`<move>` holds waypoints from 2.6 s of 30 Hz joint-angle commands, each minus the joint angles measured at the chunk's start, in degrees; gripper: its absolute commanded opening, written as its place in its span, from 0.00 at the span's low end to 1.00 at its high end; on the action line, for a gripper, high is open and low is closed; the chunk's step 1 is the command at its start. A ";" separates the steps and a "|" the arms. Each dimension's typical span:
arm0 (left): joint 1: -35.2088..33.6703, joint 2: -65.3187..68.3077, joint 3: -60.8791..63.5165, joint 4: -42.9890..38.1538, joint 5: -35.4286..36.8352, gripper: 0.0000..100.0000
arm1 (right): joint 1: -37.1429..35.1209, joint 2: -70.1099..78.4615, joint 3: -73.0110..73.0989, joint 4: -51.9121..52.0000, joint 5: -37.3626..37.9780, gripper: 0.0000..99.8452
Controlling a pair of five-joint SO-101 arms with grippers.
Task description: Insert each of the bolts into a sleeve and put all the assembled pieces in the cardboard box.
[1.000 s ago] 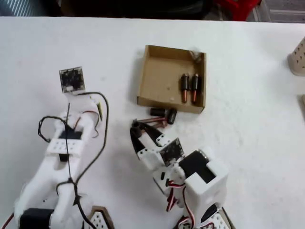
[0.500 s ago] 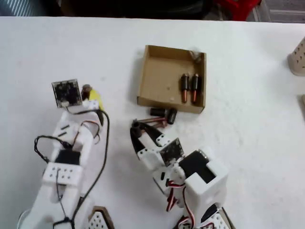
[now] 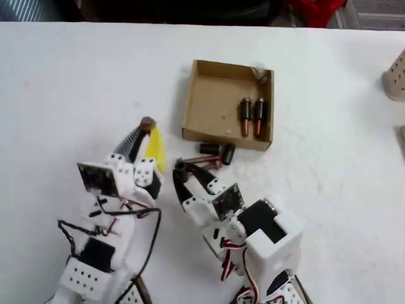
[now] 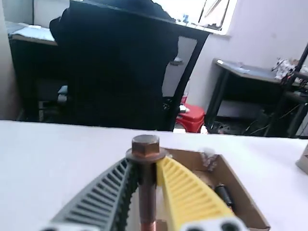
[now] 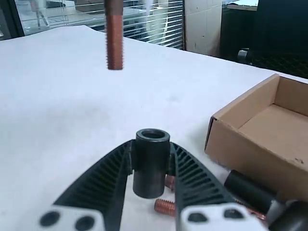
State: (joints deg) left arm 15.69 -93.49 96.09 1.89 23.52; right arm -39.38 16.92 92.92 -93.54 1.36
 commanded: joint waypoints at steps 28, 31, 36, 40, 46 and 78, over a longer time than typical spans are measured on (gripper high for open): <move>8.22 -10.86 0.97 7.38 0.09 0.02 | -0.57 -0.31 0.35 -1.63 0.18 0.02; 7.34 -10.86 0.97 6.77 0.09 0.02 | -0.57 -0.31 0.35 -1.63 0.18 0.02; 7.25 -10.77 0.97 3.87 -0.09 0.02 | -0.57 -0.31 0.35 -1.63 0.18 0.02; 7.16 -5.05 0.18 -0.09 -0.09 0.02 | -0.57 -0.31 0.35 -1.63 0.18 0.02; 4.35 17.71 -11.34 -6.86 0.09 0.02 | -0.40 -0.31 0.35 -1.63 0.18 0.02; 7.60 22.29 -10.29 -4.57 5.89 0.02 | 0.75 -0.31 0.35 -4.70 0.18 0.02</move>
State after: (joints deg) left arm 23.16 -69.76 86.68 -2.59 29.14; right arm -39.21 16.92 92.92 -96.53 1.36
